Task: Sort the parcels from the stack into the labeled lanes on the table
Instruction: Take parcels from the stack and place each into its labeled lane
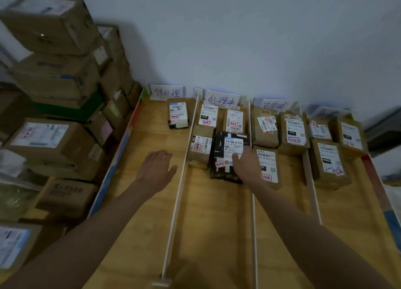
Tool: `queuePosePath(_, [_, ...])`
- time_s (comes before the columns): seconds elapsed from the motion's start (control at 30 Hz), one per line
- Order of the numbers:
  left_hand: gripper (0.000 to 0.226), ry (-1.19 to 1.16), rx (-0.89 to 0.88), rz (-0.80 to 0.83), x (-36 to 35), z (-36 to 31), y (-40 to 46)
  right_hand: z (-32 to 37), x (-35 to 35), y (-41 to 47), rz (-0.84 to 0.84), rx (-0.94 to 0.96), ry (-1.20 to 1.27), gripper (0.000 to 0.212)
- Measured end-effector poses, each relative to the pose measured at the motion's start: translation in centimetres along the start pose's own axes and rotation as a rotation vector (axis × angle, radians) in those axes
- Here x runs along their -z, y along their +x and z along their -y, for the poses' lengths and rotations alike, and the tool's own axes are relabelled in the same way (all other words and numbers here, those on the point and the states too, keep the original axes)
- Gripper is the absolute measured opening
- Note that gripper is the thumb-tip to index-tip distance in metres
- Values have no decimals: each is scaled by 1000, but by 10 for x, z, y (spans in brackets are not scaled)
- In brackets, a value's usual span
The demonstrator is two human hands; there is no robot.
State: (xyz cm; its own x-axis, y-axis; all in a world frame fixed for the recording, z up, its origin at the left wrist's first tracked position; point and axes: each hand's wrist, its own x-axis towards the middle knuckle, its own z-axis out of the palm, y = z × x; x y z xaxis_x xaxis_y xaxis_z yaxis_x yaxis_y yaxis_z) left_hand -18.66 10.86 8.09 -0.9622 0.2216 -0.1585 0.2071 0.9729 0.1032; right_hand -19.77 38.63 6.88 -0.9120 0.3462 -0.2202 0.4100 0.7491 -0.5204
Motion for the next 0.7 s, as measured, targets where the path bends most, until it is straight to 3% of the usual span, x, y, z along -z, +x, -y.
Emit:
queuePosePath(0.17, [52, -13, 96, -59, 25, 41, -55, 64, -8, -54, -5, 428, -265, 52])
queuePosePath(0.3, [48, -28, 192, -89, 28, 79, -112, 99, -44, -106, 22, 657, -383, 51])
queuePosePath(0.5, [55, -62, 306, -175, 27, 130, -195, 147, -97, -163, 47, 859, -423, 51])
queuePosePath(0.7, [46, -113, 491, -228, 11, 185, -260, 193, -141, -217, 92, 949, -387, 52])
